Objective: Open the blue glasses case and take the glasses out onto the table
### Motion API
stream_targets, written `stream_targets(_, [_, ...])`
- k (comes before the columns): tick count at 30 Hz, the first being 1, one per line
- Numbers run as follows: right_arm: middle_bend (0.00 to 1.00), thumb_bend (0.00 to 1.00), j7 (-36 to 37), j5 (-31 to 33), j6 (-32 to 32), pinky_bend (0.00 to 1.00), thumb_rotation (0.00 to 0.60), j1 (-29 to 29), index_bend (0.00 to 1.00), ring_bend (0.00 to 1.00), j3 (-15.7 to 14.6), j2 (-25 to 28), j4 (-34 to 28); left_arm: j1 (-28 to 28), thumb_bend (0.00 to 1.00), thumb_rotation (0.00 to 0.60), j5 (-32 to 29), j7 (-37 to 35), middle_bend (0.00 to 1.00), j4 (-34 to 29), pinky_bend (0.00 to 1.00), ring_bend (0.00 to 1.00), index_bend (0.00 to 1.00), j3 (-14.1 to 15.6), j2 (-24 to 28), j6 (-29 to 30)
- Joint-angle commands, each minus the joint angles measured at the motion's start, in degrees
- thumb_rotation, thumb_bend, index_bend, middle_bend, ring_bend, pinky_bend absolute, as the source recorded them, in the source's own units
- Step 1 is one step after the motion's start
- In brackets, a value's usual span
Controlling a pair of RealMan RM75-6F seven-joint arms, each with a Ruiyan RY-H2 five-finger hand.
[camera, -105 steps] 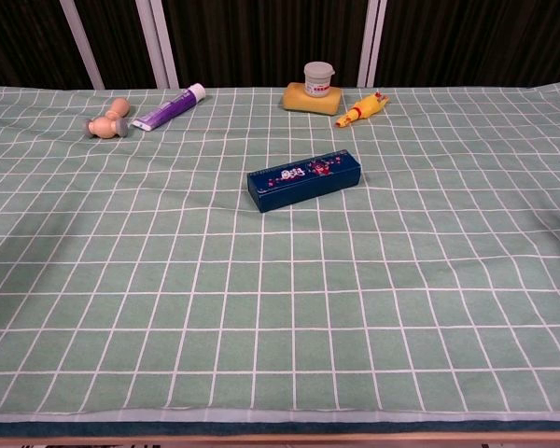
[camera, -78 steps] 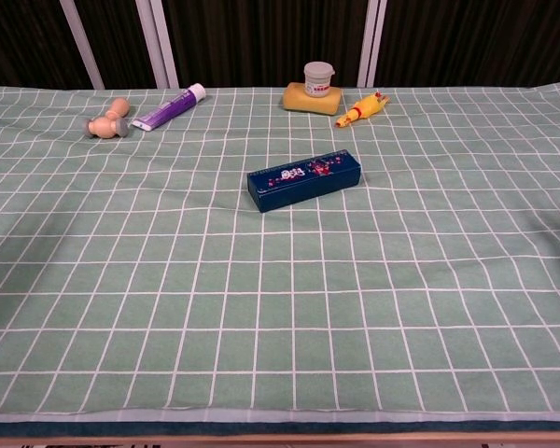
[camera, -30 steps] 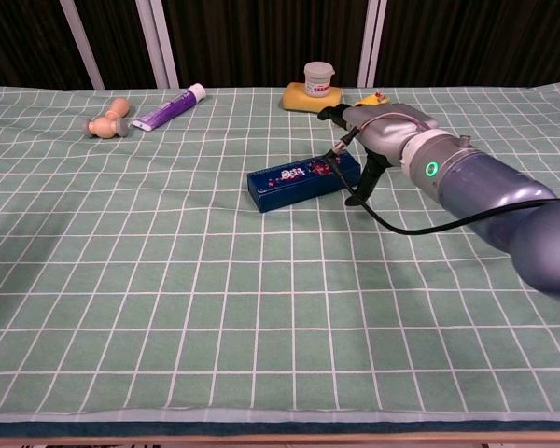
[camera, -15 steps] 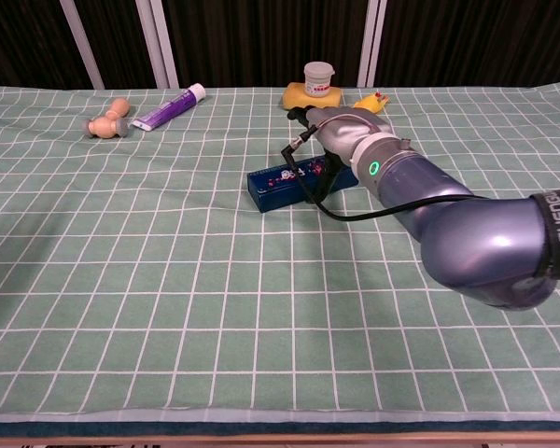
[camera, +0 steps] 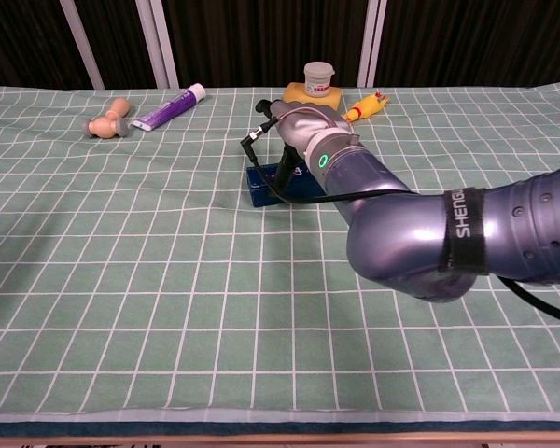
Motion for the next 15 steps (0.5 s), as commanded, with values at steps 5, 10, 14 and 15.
stream_targets(5, [0.00, 0.08, 1.2, 0.8, -1.6, 0.24, 0.600, 3.8, 0.00, 0.00, 2.2, -2.4, 5.7, 0.0, 0.00, 0.600, -0.1, -0.8, 0.00, -0.3, 0.00, 0.00, 0.00, -0.1, 0.4, -0.4])
stream_targets(10, [0.00, 0.08, 1.9, 0.8, -2.6, 0.24, 0.600, 5.5, 0.00, 0.00, 2.6, -3.0, 8.7, 0.1, 0.00, 0.600, -0.4, -1.2, 0.00, -0.5, 0.00, 0.00, 0.00, -0.1, 0.7, -0.6])
stream_targets(14, [0.00, 0.09, 2.2, 1.4, -3.1, 0.24, 0.600, 5.6, 0.00, 0.00, 2.9, -3.3, 8.8, 0.0, 0.00, 0.600, -0.5, -1.5, 0.00, -0.7, 0.00, 0.00, 0.00, -0.2, 0.8, -0.9])
stream_targets(15, [0.00, 0.10, 1.9, 1.7, -3.3, 0.24, 0.600, 5.3, 0.00, 0.00, 2.9, -3.3, 8.3, 0.0, 0.00, 0.600, -0.6, -1.6, 0.00, -0.8, 0.00, 0.00, 0.00, -0.1, 0.9, -1.1])
